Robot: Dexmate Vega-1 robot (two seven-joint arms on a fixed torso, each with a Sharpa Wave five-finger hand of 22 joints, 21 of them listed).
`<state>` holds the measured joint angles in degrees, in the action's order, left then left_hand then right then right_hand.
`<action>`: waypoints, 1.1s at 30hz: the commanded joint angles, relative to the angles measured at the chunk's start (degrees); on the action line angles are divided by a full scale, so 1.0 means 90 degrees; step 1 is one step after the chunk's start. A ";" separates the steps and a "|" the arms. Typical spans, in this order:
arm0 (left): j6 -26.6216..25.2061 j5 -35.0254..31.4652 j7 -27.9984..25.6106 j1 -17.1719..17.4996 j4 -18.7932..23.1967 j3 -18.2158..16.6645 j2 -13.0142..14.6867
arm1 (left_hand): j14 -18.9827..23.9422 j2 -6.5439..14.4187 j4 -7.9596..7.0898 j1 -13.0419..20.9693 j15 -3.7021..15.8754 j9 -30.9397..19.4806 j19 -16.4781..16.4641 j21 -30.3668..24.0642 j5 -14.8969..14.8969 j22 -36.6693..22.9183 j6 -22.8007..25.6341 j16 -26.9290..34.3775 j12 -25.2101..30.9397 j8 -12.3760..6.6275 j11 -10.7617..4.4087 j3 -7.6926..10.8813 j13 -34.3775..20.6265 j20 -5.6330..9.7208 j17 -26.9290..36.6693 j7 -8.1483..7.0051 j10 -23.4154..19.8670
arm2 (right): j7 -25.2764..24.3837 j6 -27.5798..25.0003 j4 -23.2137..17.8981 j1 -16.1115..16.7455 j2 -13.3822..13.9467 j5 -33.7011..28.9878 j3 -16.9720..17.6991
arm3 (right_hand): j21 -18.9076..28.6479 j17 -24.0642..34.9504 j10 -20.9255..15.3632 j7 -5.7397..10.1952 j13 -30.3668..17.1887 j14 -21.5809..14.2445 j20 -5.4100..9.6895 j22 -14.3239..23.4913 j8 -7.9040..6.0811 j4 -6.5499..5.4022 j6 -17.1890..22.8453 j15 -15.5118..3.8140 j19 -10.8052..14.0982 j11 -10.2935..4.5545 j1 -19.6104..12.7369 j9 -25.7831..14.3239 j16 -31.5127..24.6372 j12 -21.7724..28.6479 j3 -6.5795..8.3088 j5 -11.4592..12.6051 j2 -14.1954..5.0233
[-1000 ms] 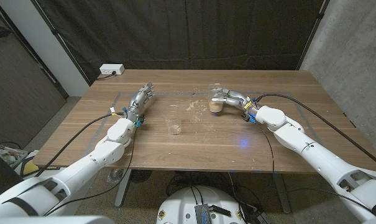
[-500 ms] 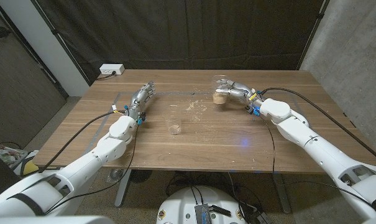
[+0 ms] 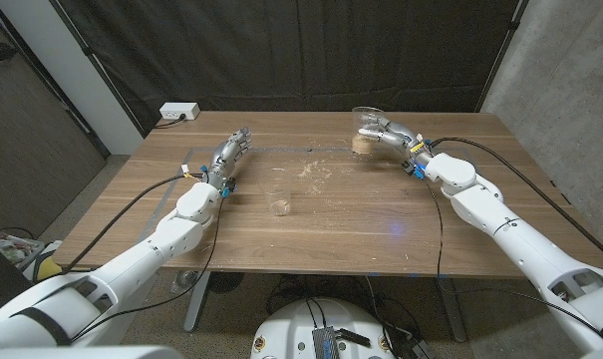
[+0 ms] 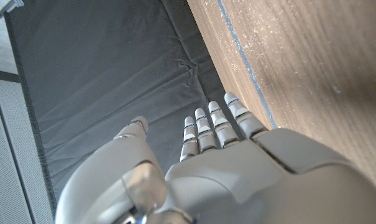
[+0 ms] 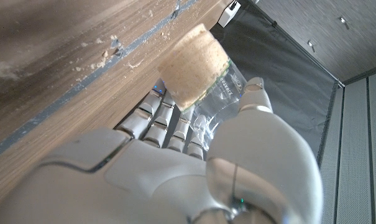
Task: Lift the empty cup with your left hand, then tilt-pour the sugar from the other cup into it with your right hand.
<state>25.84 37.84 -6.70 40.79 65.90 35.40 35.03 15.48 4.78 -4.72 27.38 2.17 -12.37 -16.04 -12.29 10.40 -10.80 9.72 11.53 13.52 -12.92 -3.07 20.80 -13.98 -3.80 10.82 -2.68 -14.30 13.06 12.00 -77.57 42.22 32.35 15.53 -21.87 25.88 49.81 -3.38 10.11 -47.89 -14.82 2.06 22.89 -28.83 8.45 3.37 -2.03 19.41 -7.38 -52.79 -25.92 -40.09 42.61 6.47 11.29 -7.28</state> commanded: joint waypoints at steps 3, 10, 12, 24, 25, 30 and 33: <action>0.0343 -0.0007 0.0543 0.0439 0.0369 0.0020 0.0573 | 0.0084 -0.0129 0.0077 0.0037 0.0443 -0.0019 -0.0061 -0.0034 -0.0020 -0.0019 0.0052 0.0001 -0.0016 0.0007 -0.0098 -0.0009 -0.0029 0.0066 0.0003 -0.0122 -0.0043 | -0.0265 0.0364 0.0185 0.0035 -0.0162 -0.0006 0.0009 | 0.0050 0.0036 -0.0012 -0.0009 -0.0059 -0.0050 0.0453 0.0028 -0.0045 -0.0039 0.0001 -0.1216 -0.0008 0.0002 -0.0028 -0.0053 0.0035 0.0056 -0.0022 -0.0028 0.0016; 0.0256 -0.0121 0.0733 0.0574 0.0580 0.0024 0.1048 | 0.0047 -0.0289 0.0126 0.0036 0.0477 -0.0014 -0.0079 -0.0040 -0.0029 -0.0019 0.0038 -0.0019 -0.0030 0.0018 -0.0158 -0.0081 -0.0036 0.0116 0.0002 -0.0173 -0.0019 | -0.0333 0.0523 0.0247 -0.0008 -0.0231 -0.0115 -0.0063 | 0.0068 0.0061 -0.0001 -0.0004 -0.0104 -0.0055 0.0466 0.0039 -0.0072 -0.0044 0.0034 -0.1219 -0.0022 -0.0016 -0.0040 -0.0081 0.0055 0.0077 -0.0022 -0.0032 0.0011; 0.0209 -0.0154 0.0822 0.0552 0.0564 0.0028 0.1164 | 0.0035 -0.0324 0.0135 0.0032 0.0492 -0.0013 -0.0082 -0.0041 -0.0029 -0.0019 0.0016 -0.0023 -0.0041 0.0028 -0.0157 -0.0098 -0.0038 0.0126 0.0002 -0.0183 0.0007 | -0.0386 0.0553 0.0233 0.0005 -0.0240 -0.0148 -0.0066 | 0.0070 0.0064 -0.0004 -0.0007 -0.0114 -0.0054 0.0474 0.0041 -0.0076 -0.0048 0.0035 -0.1216 -0.0033 -0.0022 -0.0037 -0.0087 0.0063 0.0084 -0.0024 -0.0034 0.0012; -0.0153 -0.0963 0.1336 -0.0219 0.0182 0.0295 0.1406 | 0.0024 -0.0487 0.0175 0.0015 0.0543 -0.0012 -0.0154 -0.0068 -0.0013 -0.0023 -0.0067 -0.0023 -0.0045 0.0060 -0.0257 -0.0179 -0.0051 0.0192 0.0006 -0.0212 0.0019 | -0.0664 0.0233 -0.0451 0.0225 0.0079 -0.0375 0.0031 | 0.0094 0.0098 -0.0003 -0.0015 -0.0180 -0.0064 0.0487 0.0057 -0.0096 -0.0078 0.0034 -0.1216 -0.0061 -0.0028 -0.0008 -0.0124 0.0093 0.0118 -0.0042 -0.0037 0.0011; -0.0158 -0.1023 0.1401 -0.0297 0.0103 0.0328 0.1377 | 0.0023 -0.0494 0.0176 0.0014 0.0547 -0.0012 -0.0161 -0.0070 -0.0012 -0.0023 -0.0078 -0.0023 -0.0046 0.0064 -0.0253 -0.0184 -0.0051 0.0198 0.0006 -0.0218 0.0020 | -0.0676 0.0193 -0.0526 0.0247 0.0125 -0.0384 0.0053 | 0.0094 0.0098 0.0004 -0.0011 -0.0185 -0.0064 0.0480 0.0058 -0.0096 -0.0079 0.0030 -0.1219 -0.0069 -0.0035 -0.0008 -0.0127 0.0100 0.0118 -0.0041 -0.0037 0.0008; 0.0038 -0.1278 0.1765 -0.0691 -0.0462 0.0472 0.1131 | -0.0004 -0.0578 0.0185 -0.0013 0.0553 -0.0015 -0.0187 -0.0079 0.0001 -0.0024 -0.0117 -0.0030 -0.0048 0.0075 -0.0255 -0.0234 -0.0059 0.0219 0.0010 -0.0242 0.0030 | -0.0765 0.0030 -0.0873 0.0355 0.0358 -0.0438 0.0202 | 0.0104 0.0106 0.0002 0.0000 -0.0209 -0.0071 0.0484 0.0063 -0.0101 -0.0084 0.0028 -0.1222 -0.0077 -0.0028 -0.0007 -0.0141 0.0117 0.0130 -0.0041 -0.0036 0.0002; 0.0201 -0.1484 0.1934 -0.0903 -0.0777 0.0576 0.0989 | -0.0012 -0.0611 0.0186 -0.0028 0.0559 -0.0017 -0.0198 -0.0082 0.0007 -0.0025 -0.0134 -0.0031 -0.0050 0.0080 -0.0244 -0.0256 -0.0062 0.0209 0.0012 -0.0246 0.0034 | -0.0826 -0.0094 -0.1123 0.0438 0.0514 -0.0479 0.0304 | 0.0110 0.0117 0.0005 0.0001 -0.0223 -0.0075 0.0480 0.0066 -0.0104 -0.0086 0.0026 -0.1220 -0.0082 -0.0035 -0.0006 -0.0148 0.0118 0.0136 -0.0044 -0.0036 0.0004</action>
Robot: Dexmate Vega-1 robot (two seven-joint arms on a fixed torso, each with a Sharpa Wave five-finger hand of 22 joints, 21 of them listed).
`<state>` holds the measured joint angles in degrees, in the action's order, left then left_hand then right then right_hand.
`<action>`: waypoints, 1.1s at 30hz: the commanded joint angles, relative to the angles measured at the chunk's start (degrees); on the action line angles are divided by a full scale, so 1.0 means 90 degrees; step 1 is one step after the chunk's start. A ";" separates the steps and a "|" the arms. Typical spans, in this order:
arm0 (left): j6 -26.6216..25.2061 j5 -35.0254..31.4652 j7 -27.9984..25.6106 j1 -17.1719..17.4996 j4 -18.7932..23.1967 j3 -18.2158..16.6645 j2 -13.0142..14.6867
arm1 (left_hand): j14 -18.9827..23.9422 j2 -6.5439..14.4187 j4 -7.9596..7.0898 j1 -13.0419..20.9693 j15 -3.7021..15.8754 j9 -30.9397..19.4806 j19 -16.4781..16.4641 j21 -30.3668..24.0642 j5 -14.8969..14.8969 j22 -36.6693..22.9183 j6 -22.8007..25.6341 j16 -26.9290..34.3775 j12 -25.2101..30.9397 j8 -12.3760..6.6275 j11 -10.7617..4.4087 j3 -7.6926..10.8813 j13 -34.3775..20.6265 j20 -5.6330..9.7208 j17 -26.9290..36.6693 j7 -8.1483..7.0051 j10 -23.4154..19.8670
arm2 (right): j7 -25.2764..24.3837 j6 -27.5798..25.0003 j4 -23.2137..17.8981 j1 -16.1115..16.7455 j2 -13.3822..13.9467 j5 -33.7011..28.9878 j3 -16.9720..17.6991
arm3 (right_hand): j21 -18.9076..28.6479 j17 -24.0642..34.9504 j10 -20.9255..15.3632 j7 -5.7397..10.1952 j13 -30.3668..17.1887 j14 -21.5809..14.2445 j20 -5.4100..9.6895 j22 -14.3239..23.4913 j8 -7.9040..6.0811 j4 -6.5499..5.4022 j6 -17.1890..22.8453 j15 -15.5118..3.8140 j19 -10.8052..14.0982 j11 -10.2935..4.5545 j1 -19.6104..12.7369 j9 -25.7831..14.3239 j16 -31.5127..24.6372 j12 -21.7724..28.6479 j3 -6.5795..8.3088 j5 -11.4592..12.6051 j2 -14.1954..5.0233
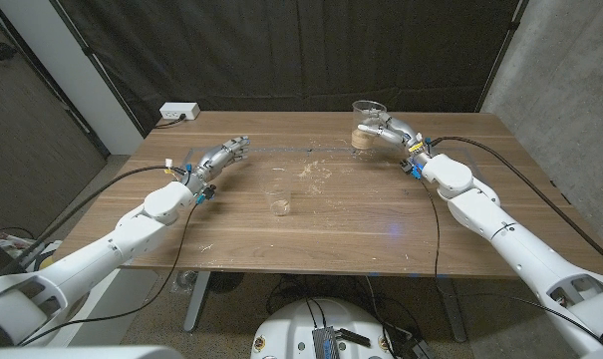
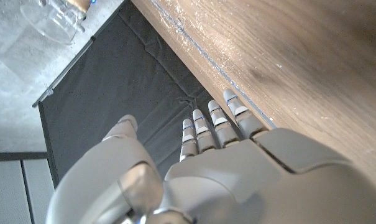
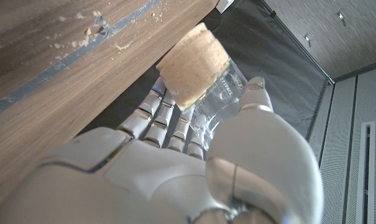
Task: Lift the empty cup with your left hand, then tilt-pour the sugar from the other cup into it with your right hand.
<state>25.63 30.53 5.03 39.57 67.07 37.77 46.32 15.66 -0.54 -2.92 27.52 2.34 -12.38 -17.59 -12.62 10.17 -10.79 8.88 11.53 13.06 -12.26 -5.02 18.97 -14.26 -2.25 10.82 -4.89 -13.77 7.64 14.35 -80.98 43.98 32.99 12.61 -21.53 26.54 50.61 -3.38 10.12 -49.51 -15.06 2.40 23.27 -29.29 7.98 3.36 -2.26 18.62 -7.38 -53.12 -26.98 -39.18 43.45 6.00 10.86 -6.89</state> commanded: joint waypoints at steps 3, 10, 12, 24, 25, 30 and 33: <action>0.0354 -0.0939 0.0699 -0.0932 -0.1181 0.0435 -0.0391 | -0.0034 -0.0060 -0.0013 -0.0060 0.0550 -0.0018 -0.0026 -0.0045 0.0040 -0.0026 -0.0063 -0.0029 0.0000 0.0013 -0.0049 -0.0078 -0.0035 0.0032 0.0014 -0.0007 -0.0020 | -0.0288 -0.0515 -0.1001 0.0330 0.0579 -0.0186 0.0368 | 0.0041 0.0032 0.0005 0.0010 -0.0059 -0.0054 0.0445 0.0028 -0.0057 -0.0040 0.0027 -0.1195 -0.0007 -0.0034 0.0038 -0.0040 0.0031 0.0049 0.0007 0.0012 -0.0044; 0.0615 -0.1222 0.0740 -0.0958 -0.1482 0.0582 -0.0559 | -0.0056 -0.0134 -0.0012 -0.0094 0.0557 -0.0022 -0.0009 -0.0037 0.0056 -0.0028 -0.0083 -0.0032 -0.0003 0.0014 -0.0031 -0.0127 -0.0042 0.0052 0.0017 -0.0021 -0.0010 | -0.0501 -0.0840 -0.1448 0.0530 0.0768 -0.0280 0.0586 | 0.0063 0.0053 0.0003 0.0003 -0.0106 -0.0071 0.0450 0.0038 -0.0062 -0.0052 0.0010 -0.1197 -0.0020 -0.0032 0.0049 -0.0064 0.0057 0.0069 0.0002 0.0012 -0.0051; 0.0550 -0.1311 0.0671 -0.0888 -0.1311 0.0596 -0.0474 | -0.0060 -0.0165 -0.0013 -0.0110 0.0558 -0.0024 -0.0003 -0.0034 0.0062 -0.0028 -0.0087 -0.0032 -0.0001 0.0014 -0.0039 -0.0149 -0.0045 0.0050 0.0019 -0.0020 -0.0011 | -0.0560 -0.0870 -0.1543 0.0606 0.0802 -0.0292 0.0659 | 0.0068 0.0061 0.0003 -0.0001 -0.0116 -0.0076 0.0455 0.0041 -0.0062 -0.0051 0.0005 -0.1196 -0.0023 -0.0044 0.0047 -0.0070 0.0058 0.0072 0.0002 0.0013 -0.0051; 0.0896 -0.1371 0.0390 -0.0331 -0.0808 0.0438 -0.0064 | -0.0066 -0.0346 -0.0050 -0.0254 0.0565 -0.0035 -0.0063 -0.0053 0.0105 -0.0031 -0.0075 -0.0017 0.0013 -0.0005 -0.0015 -0.0297 -0.0061 0.0079 0.0031 -0.0025 -0.0035 | -0.0887 -0.1000 -0.1882 0.0890 0.0841 -0.0534 0.0896 | 0.0095 0.0084 -0.0007 -0.0015 -0.0166 -0.0099 0.0454 0.0050 -0.0079 -0.0061 0.0022 -0.1199 -0.0029 -0.0017 0.0054 -0.0094 0.0087 0.0094 -0.0001 0.0015 -0.0061; 0.1017 -0.1377 0.0339 -0.0272 -0.0840 0.0417 -0.0059 | -0.0054 -0.0355 -0.0054 -0.0266 0.0570 -0.0036 -0.0074 -0.0057 0.0109 -0.0032 -0.0059 -0.0012 0.0018 -0.0013 -0.0011 -0.0307 -0.0063 0.0082 0.0032 -0.0023 -0.0045 | -0.0900 -0.1013 -0.1898 0.0894 0.0832 -0.0563 0.0890 | 0.0096 0.0087 -0.0009 -0.0019 -0.0169 -0.0100 0.0450 0.0051 -0.0080 -0.0059 0.0023 -0.1199 -0.0032 -0.0023 0.0052 -0.0096 0.0088 0.0096 -0.0001 0.0016 -0.0060; 0.1758 -0.1559 -0.0118 0.0040 -0.1118 0.0316 -0.0093 | -0.0033 -0.0390 -0.0079 -0.0323 0.0568 -0.0040 -0.0103 -0.0066 0.0131 -0.0033 -0.0021 0.0002 0.0040 -0.0032 -0.0002 -0.0351 -0.0071 0.0094 0.0038 -0.0027 -0.0096 | -0.0977 -0.1039 -0.1971 0.0915 0.0759 -0.0741 0.0819 | 0.0104 0.0091 -0.0008 -0.0016 -0.0194 -0.0108 0.0464 0.0056 -0.0081 -0.0076 0.0016 -0.1193 -0.0051 -0.0021 0.0076 -0.0108 0.0113 0.0102 -0.0007 0.0015 -0.0066; 0.2120 -0.1605 -0.0237 0.0108 -0.1375 0.0285 -0.0173 | -0.0030 -0.0397 -0.0089 -0.0343 0.0575 -0.0041 -0.0116 -0.0070 0.0140 -0.0033 -0.0013 0.0005 0.0039 -0.0036 -0.0007 -0.0366 -0.0074 0.0091 0.0039 -0.0037 -0.0093 | -0.1004 -0.1142 -0.2075 0.0921 0.0744 -0.0819 0.0814 | 0.0114 0.0097 -0.0022 -0.0018 -0.0207 -0.0119 0.0459 0.0058 -0.0089 -0.0080 0.0029 -0.1197 -0.0048 -0.0015 0.0079 -0.0115 0.0120 0.0111 -0.0004 0.0016 -0.0076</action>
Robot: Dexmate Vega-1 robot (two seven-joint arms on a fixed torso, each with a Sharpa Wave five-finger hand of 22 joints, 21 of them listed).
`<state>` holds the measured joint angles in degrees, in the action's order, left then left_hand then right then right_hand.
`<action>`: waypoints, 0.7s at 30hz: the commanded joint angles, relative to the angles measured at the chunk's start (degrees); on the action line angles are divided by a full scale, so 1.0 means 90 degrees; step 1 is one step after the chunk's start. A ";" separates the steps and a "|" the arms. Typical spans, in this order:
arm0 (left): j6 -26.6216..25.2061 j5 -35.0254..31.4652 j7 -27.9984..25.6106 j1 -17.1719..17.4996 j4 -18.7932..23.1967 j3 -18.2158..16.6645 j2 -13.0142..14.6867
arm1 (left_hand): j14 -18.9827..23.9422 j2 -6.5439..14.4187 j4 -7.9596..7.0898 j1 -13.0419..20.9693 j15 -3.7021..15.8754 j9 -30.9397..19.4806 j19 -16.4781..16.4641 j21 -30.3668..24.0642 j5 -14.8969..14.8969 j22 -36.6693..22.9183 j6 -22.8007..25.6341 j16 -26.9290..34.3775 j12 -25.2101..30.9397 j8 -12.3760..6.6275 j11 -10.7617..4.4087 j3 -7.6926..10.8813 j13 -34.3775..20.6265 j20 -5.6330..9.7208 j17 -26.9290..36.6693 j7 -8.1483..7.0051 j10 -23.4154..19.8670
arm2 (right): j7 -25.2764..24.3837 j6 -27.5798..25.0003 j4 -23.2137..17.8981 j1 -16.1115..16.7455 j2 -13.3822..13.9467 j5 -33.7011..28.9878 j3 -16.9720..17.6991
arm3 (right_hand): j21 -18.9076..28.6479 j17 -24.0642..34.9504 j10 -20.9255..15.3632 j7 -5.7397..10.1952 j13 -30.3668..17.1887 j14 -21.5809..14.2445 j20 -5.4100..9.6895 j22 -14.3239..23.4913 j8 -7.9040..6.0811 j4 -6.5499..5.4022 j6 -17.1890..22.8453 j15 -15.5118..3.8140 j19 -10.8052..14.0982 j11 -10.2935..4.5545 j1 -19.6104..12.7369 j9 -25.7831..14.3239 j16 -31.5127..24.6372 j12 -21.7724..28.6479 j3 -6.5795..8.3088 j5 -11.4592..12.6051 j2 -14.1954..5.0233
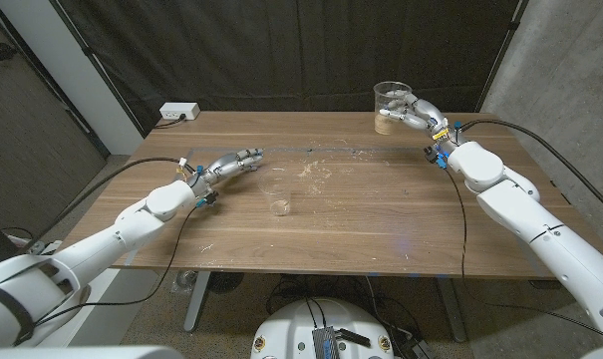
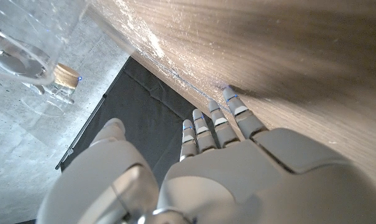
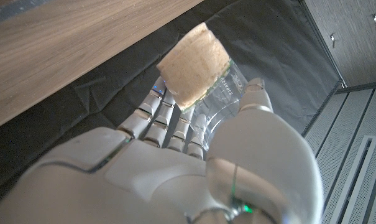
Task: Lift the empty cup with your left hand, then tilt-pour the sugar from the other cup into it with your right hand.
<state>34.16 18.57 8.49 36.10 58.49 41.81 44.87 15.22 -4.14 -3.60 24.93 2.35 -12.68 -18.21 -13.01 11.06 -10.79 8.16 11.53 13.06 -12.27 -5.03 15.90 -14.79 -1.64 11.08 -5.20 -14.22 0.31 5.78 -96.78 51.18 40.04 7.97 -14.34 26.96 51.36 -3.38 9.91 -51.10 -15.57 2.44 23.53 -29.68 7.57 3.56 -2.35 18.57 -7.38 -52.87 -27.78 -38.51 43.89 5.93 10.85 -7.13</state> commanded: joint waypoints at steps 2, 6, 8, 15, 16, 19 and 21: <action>0.1360 -0.0275 -0.0674 0.0542 -0.0546 -0.0186 -0.0039 | 0.0022 0.0000 -0.0019 -0.0067 0.0574 -0.0008 -0.0060 -0.0031 0.0046 -0.0034 0.0068 0.0007 0.0038 -0.0037 -0.0006 -0.0033 -0.0017 0.0020 0.0011 0.0002 -0.0039 | -0.0158 -0.0266 -0.0396 0.0108 -0.0022 -0.0345 0.0017 | 0.0070 0.0014 -0.0031 0.0000 -0.0038 -0.0067 0.0457 0.0030 -0.0045 -0.0038 0.0004 -0.1189 -0.0046 -0.0014 0.0054 -0.0030 0.0052 0.0067 0.0004 0.0017 -0.0055; 0.1644 -0.0334 -0.0857 0.0685 -0.0614 -0.0252 -0.0002 | 0.0022 -0.0023 -0.0034 -0.0102 0.0570 -0.0010 -0.0070 -0.0033 0.0057 -0.0033 0.0037 0.0009 0.0039 -0.0026 -0.0010 -0.0061 -0.0021 0.0013 0.0013 -0.0001 -0.0039 | -0.0141 -0.0376 -0.0462 0.0010 -0.0061 -0.0467 -0.0030 | 0.0079 0.0019 -0.0034 0.0003 -0.0053 -0.0082 0.0456 0.0033 -0.0051 -0.0043 0.0015 -0.1189 -0.0049 -0.0028 0.0060 -0.0036 0.0061 0.0071 0.0005 0.0016 -0.0060; 0.1764 -0.0395 -0.0997 0.0770 -0.0611 -0.0295 0.0033 | 0.0019 -0.0049 -0.0042 -0.0127 0.0567 -0.0011 -0.0075 -0.0033 0.0064 -0.0032 0.0028 0.0009 0.0039 -0.0023 -0.0007 -0.0085 -0.0024 0.0008 0.0015 -0.0003 -0.0040 | -0.0114 -0.0384 -0.0449 -0.0061 -0.0088 -0.0539 -0.0083 | 0.0085 0.0031 -0.0034 -0.0002 -0.0065 -0.0090 0.0462 0.0034 -0.0055 -0.0041 0.0019 -0.1188 -0.0052 -0.0027 0.0061 -0.0041 0.0060 0.0073 0.0001 0.0015 -0.0054; 0.2132 -0.0625 -0.1413 0.1011 -0.0603 -0.0424 0.0114 | -0.0012 -0.0312 -0.0069 -0.0292 0.0558 -0.0015 -0.0087 -0.0019 0.0119 -0.0021 -0.0038 0.0003 0.0025 -0.0004 -0.0004 -0.0290 -0.0040 -0.0013 0.0020 -0.0008 0.0003 | -0.0060 -0.0413 -0.0406 -0.0249 -0.0196 -0.0704 -0.0194 | 0.0104 0.0047 -0.0055 -0.0008 -0.0097 -0.0098 0.0476 0.0040 -0.0064 -0.0046 0.0036 -0.1191 -0.0056 -0.0025 0.0065 -0.0055 0.0082 0.0086 0.0004 0.0016 -0.0067; 0.2160 -0.0689 -0.1489 0.1049 -0.0564 -0.0445 0.0141 | -0.0020 -0.0410 -0.0069 -0.0337 0.0555 -0.0015 -0.0090 -0.0013 0.0143 -0.0016 -0.0055 0.0003 0.0014 -0.0001 0.0034 -0.0365 -0.0046 -0.0020 0.0020 -0.0008 0.0035 | -0.0056 -0.0409 -0.0408 -0.0260 -0.0203 -0.0719 -0.0196 | 0.0104 0.0050 -0.0049 -0.0003 -0.0100 -0.0098 0.0474 0.0040 -0.0063 -0.0046 0.0034 -0.1190 -0.0061 -0.0031 0.0065 -0.0056 0.0084 0.0084 0.0004 0.0016 -0.0068; 0.2232 -0.0806 -0.1647 0.1157 -0.0461 -0.0505 0.0218 | -0.0053 -0.0528 -0.0065 -0.0386 0.0532 -0.0016 -0.0094 -0.0004 0.0170 -0.0010 -0.0077 -0.0007 0.0009 0.0003 0.0048 -0.0457 -0.0052 -0.0037 0.0021 -0.0010 0.0051 | -0.0066 -0.0430 -0.0443 -0.0270 -0.0223 -0.0775 -0.0195 | 0.0111 0.0059 -0.0051 -0.0008 -0.0114 -0.0098 0.0476 0.0042 -0.0066 -0.0044 0.0040 -0.1191 -0.0066 -0.0039 0.0064 -0.0061 0.0092 0.0087 0.0005 0.0016 -0.0068; 0.2351 -0.0781 -0.1651 0.1170 -0.0549 -0.0530 0.0213 | -0.0062 -0.0586 -0.0062 -0.0410 0.0525 -0.0017 -0.0097 0.0001 0.0184 -0.0006 -0.0085 -0.0009 0.0008 0.0004 0.0029 -0.0507 -0.0055 -0.0039 0.0021 -0.0006 0.0059 | -0.0047 -0.0436 -0.0466 -0.0270 -0.0220 -0.0800 -0.0193 | 0.0120 0.0066 -0.0061 -0.0016 -0.0121 -0.0104 0.0473 0.0043 -0.0070 -0.0047 0.0048 -0.1189 -0.0055 -0.0026 0.0067 -0.0064 0.0092 0.0092 0.0004 0.0016 -0.0071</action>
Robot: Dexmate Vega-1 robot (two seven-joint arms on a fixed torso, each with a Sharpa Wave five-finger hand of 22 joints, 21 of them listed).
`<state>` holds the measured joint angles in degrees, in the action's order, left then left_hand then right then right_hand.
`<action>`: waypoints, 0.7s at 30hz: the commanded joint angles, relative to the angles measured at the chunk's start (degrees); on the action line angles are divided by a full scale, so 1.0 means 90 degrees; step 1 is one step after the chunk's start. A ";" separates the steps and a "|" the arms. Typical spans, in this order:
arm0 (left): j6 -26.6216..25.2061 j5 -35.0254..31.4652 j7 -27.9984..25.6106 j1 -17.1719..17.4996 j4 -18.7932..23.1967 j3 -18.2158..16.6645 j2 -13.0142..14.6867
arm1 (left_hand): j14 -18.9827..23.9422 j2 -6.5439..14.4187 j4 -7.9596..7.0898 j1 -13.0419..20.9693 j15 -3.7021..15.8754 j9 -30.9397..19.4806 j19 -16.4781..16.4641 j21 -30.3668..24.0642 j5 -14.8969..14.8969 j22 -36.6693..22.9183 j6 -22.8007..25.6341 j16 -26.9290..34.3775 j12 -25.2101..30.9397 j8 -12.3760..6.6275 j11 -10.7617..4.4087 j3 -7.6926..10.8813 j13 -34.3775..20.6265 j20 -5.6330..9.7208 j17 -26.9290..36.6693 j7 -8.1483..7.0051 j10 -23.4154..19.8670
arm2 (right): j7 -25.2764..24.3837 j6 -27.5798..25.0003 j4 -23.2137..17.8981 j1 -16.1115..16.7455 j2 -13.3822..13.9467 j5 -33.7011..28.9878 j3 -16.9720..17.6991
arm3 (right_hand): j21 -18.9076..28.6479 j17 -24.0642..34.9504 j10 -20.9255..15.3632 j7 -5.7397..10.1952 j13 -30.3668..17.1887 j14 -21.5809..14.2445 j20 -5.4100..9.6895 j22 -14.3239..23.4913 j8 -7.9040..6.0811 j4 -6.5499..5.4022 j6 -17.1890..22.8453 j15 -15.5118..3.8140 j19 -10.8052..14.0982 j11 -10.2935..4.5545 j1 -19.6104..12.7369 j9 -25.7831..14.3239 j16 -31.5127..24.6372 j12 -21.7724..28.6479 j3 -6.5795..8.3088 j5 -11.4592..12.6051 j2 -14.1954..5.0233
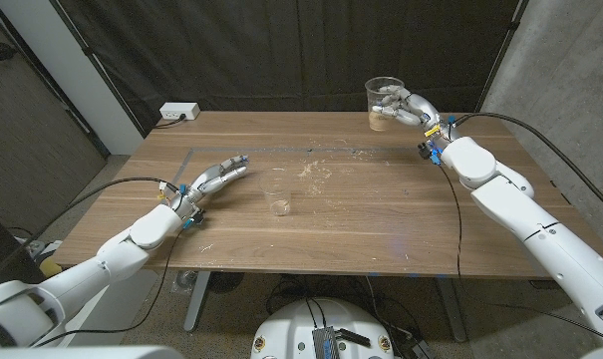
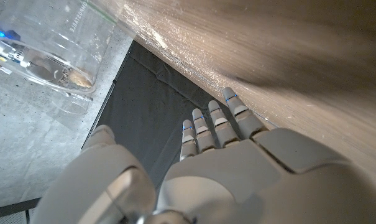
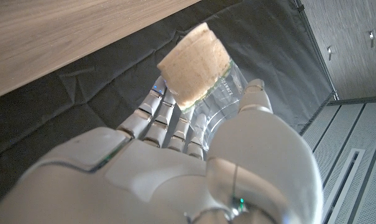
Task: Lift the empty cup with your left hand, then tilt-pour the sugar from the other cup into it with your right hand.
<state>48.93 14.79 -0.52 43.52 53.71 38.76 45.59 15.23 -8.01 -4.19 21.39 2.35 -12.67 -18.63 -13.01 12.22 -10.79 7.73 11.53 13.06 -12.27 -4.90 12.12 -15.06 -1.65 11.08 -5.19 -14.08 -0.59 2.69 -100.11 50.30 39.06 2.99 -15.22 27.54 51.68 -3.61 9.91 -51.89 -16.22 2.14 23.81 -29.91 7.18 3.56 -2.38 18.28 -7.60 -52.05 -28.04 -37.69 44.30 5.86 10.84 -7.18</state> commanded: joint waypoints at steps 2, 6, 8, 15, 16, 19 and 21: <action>0.1014 -0.0043 -0.0369 0.0257 -0.0384 -0.0168 0.0003 | -0.0079 -0.0219 0.0012 -0.0036 0.0525 -0.0018 -0.0053 0.0007 0.0068 -0.0002 -0.0037 -0.0013 0.0005 0.0001 0.0027 -0.0142 -0.0029 -0.0058 0.0021 -0.0012 0.0053 | 0.0042 -0.0119 -0.0133 -0.0159 -0.0118 -0.0277 -0.0085 | 0.0055 0.0031 -0.0032 0.0007 -0.0040 -0.0033 0.0522 0.0013 -0.0048 -0.0006 0.0055 -0.1187 -0.0037 -0.0023 -0.0022 -0.0038 0.0009 0.0046 0.0015 0.0017 -0.0071; 0.1318 -0.0137 -0.0353 0.0179 -0.0642 -0.0183 -0.0052 | -0.0192 -0.0356 0.0070 -0.0060 0.0491 -0.0017 -0.0013 0.0046 0.0109 0.0011 -0.0093 -0.0046 -0.0030 0.0010 0.0069 -0.0329 -0.0041 -0.0126 0.0019 -0.0028 0.0158 | 0.0049 -0.0156 -0.0207 -0.0140 -0.0126 -0.0329 -0.0076 | 0.0067 0.0044 -0.0041 -0.0002 -0.0056 -0.0035 0.0521 0.0016 -0.0052 -0.0005 0.0065 -0.1186 -0.0037 -0.0020 -0.0022 -0.0044 0.0017 0.0051 0.0015 0.0017 -0.0072; 0.1354 -0.0300 -0.0442 0.0176 -0.0610 -0.0204 -0.0014 | -0.0245 -0.0374 0.0096 -0.0056 0.0475 -0.0016 0.0002 0.0060 0.0124 0.0015 -0.0164 -0.0060 -0.0037 0.0033 0.0067 -0.0392 -0.0045 -0.0137 0.0018 -0.0048 0.0184 | 0.0052 -0.0182 -0.0241 -0.0137 -0.0140 -0.0351 -0.0078 | 0.0067 0.0045 -0.0040 0.0006 -0.0062 -0.0036 0.0524 0.0017 -0.0056 -0.0008 0.0074 -0.1185 -0.0045 -0.0031 -0.0017 -0.0047 0.0024 0.0050 0.0014 0.0017 -0.0074; 0.0891 -0.1230 -0.1129 0.0444 0.0259 -0.0453 0.0432 | -0.0528 -0.0399 0.0336 0.0101 0.0430 -0.0018 0.0047 0.0116 0.0201 0.0031 -0.0461 -0.0106 -0.0123 0.0082 0.0011 -0.0762 -0.0070 -0.0210 0.0012 -0.0005 0.0504 | 0.0042 -0.0286 -0.0347 -0.0132 -0.0198 -0.0434 -0.0072 | 0.0088 0.0069 -0.0067 -0.0007 -0.0093 -0.0054 0.0525 0.0021 -0.0067 -0.0005 0.0100 -0.1189 -0.0047 -0.0034 -0.0024 -0.0058 0.0034 0.0064 0.0019 0.0018 -0.0081; 0.0737 -0.1394 -0.1258 0.0514 0.0456 -0.0506 0.0517 | -0.0680 -0.0392 0.0434 0.0180 0.0397 -0.0023 0.0106 0.0147 0.0227 0.0033 -0.0554 -0.0127 -0.0133 0.0085 0.0026 -0.0893 -0.0079 -0.0229 0.0011 0.0038 0.0584 | 0.0038 -0.0295 -0.0350 -0.0137 -0.0209 -0.0448 -0.0075 | 0.0093 0.0073 -0.0067 0.0000 -0.0097 -0.0058 0.0529 0.0022 -0.0066 -0.0005 0.0099 -0.1190 -0.0043 -0.0040 -0.0025 -0.0060 0.0034 0.0064 0.0020 0.0018 -0.0082; 0.0189 -0.1733 -0.1489 0.0724 0.1076 -0.0634 0.0783 | -0.0875 -0.0381 0.0579 0.0298 0.0345 -0.0032 0.0194 0.0184 0.0274 0.0035 -0.0792 -0.0140 -0.0178 0.0121 0.0042 -0.1092 -0.0093 -0.0258 0.0012 0.0093 0.0821 | 0.0057 -0.0313 -0.0339 -0.0173 -0.0239 -0.0473 -0.0089 | 0.0099 0.0080 -0.0077 -0.0007 -0.0110 -0.0065 0.0530 0.0023 -0.0074 -0.0003 0.0120 -0.1192 -0.0050 -0.0033 -0.0029 -0.0064 0.0041 0.0068 0.0024 0.0019 -0.0086; -0.0221 -0.1902 -0.1586 0.0870 0.1503 -0.0706 0.0964 | -0.1097 -0.0370 0.0699 0.0395 0.0291 -0.0040 0.0302 0.0214 0.0316 0.0036 -0.0955 -0.0157 -0.0199 0.0126 0.0072 -0.1265 -0.0105 -0.0305 0.0015 0.0196 0.1015 | 0.0085 -0.0301 -0.0313 -0.0208 -0.0258 -0.0478 -0.0104 | 0.0102 0.0083 -0.0078 -0.0009 -0.0118 -0.0072 0.0534 0.0025 -0.0077 -0.0009 0.0129 -0.1189 -0.0057 -0.0039 -0.0023 -0.0066 0.0047 0.0068 0.0025 0.0019 -0.0094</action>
<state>58.16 11.64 -4.84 46.83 54.22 35.56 48.24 7.16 -11.49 1.04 23.60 2.14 -12.70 -17.02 -11.39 14.48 -10.39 0.75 10.35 11.51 -11.25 -4.48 2.25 -15.78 -4.22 11.08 -4.15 -6.45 -0.22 0.75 -101.85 49.19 37.94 -0.31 -15.83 28.29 52.20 -3.92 9.64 -52.69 -16.21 2.36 23.80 -30.31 7.18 4.13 -2.38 18.06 -7.91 -52.26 -28.37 -37.64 44.52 5.85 10.84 -7.36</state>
